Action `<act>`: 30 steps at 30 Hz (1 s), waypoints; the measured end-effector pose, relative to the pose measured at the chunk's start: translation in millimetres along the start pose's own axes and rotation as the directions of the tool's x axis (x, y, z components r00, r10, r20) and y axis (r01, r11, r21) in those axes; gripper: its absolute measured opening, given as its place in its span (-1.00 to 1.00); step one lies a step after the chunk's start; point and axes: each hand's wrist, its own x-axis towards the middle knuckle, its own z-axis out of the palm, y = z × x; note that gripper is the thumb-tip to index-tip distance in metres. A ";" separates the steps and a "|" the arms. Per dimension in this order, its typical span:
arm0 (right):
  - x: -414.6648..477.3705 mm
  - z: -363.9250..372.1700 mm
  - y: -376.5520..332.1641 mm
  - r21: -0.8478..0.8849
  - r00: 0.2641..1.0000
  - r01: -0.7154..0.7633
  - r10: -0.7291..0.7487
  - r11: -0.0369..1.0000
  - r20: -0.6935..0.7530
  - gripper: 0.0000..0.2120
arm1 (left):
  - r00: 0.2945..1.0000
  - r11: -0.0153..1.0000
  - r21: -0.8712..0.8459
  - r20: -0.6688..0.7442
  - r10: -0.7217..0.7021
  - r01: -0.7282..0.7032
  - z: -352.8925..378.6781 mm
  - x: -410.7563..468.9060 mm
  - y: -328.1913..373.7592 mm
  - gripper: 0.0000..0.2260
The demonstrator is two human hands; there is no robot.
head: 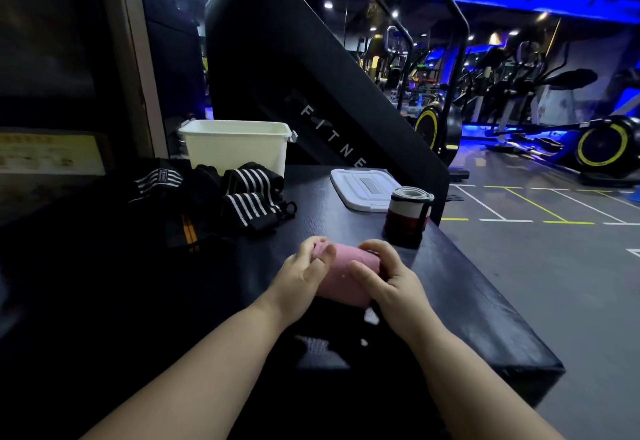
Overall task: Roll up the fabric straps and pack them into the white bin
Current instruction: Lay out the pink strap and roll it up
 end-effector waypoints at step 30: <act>1.3 0.5 1.9 0.005 0.997 -0.078 0.078 0.997 -0.012 -0.58 | 0.903 0.946 0.263 -0.331 0.274 -0.190 5.3 -8.2 -0.5 -0.66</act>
